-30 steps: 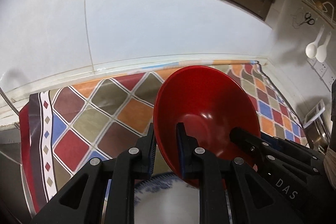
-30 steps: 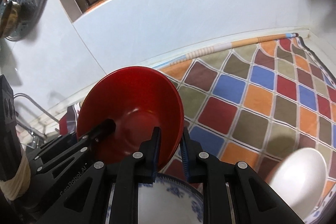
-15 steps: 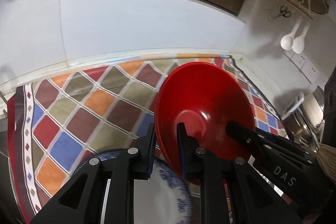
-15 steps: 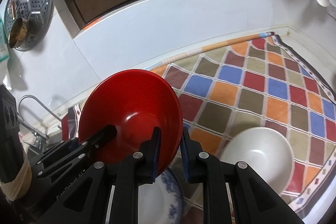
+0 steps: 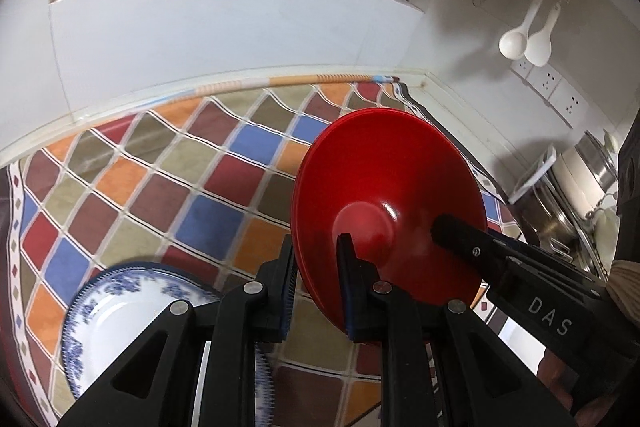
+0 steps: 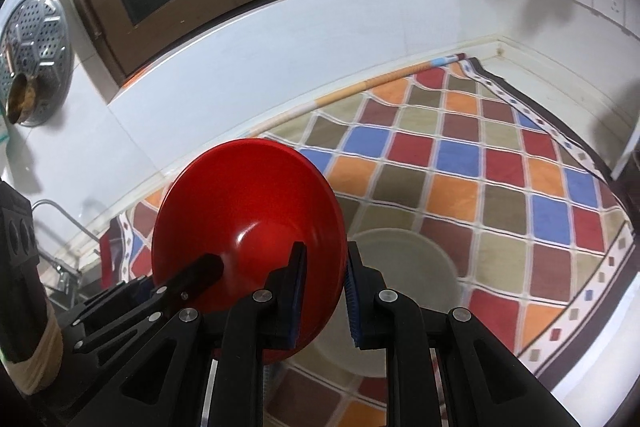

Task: Organize plates and bowls
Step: 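Lift the red bowl and lower it into the white bowl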

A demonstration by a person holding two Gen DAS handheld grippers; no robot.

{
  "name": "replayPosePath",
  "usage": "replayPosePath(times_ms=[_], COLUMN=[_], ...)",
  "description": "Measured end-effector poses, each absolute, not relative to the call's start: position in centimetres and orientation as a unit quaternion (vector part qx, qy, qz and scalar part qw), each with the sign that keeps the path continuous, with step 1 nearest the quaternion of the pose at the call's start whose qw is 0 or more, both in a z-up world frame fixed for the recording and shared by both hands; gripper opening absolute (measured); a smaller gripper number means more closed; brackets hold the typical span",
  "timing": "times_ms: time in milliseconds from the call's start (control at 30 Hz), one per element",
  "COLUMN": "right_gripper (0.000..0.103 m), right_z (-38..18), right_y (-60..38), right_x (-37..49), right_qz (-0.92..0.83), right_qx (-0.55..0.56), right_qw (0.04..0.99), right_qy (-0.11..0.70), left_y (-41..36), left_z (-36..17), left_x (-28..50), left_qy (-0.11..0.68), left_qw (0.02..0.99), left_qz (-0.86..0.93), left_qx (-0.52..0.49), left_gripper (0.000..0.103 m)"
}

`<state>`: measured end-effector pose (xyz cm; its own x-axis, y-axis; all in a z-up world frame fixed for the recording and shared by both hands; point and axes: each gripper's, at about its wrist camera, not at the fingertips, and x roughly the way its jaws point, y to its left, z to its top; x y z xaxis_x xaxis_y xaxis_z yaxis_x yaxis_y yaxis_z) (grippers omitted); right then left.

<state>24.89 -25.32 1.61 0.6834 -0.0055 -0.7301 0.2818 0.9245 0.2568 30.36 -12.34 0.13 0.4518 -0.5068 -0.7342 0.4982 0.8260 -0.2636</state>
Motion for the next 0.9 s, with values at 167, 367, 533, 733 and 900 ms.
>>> replayPosePath(times_ms=[167, 367, 533, 733, 900], right_gripper=[0.020, 0.020, 0.020, 0.020, 0.020], right_z=[1.2, 0.1, -1.5, -3.2, -4.2], right_y=[-27.4, -29.2, -30.4, -31.3, -31.7], right_x=[24.0, 23.3, 23.4, 23.5, 23.6], right_qz=[-0.089, -0.092, -0.087, -0.081, -0.077], right_qx=[0.183, 0.187, 0.190, 0.192, 0.190], right_qw=[0.897, 0.891, 0.882, 0.872, 0.866], right_qy=[0.393, 0.404, 0.422, 0.444, 0.456], left_y=[-14.1, -15.5, -16.3, -17.3, -17.7], left_z=[-0.7, -2.1, -3.3, -4.7, -5.6], left_x=[29.8, 29.3, 29.2, 29.0, 29.0], left_qy=[0.443, 0.459, 0.472, 0.486, 0.496], left_qw=[0.846, 0.840, 0.837, 0.833, 0.830], left_qz=[-0.296, -0.288, -0.276, -0.264, -0.255], left_qx=[0.002, 0.003, 0.004, 0.009, 0.012], left_gripper=[0.020, 0.020, 0.020, 0.020, 0.020])
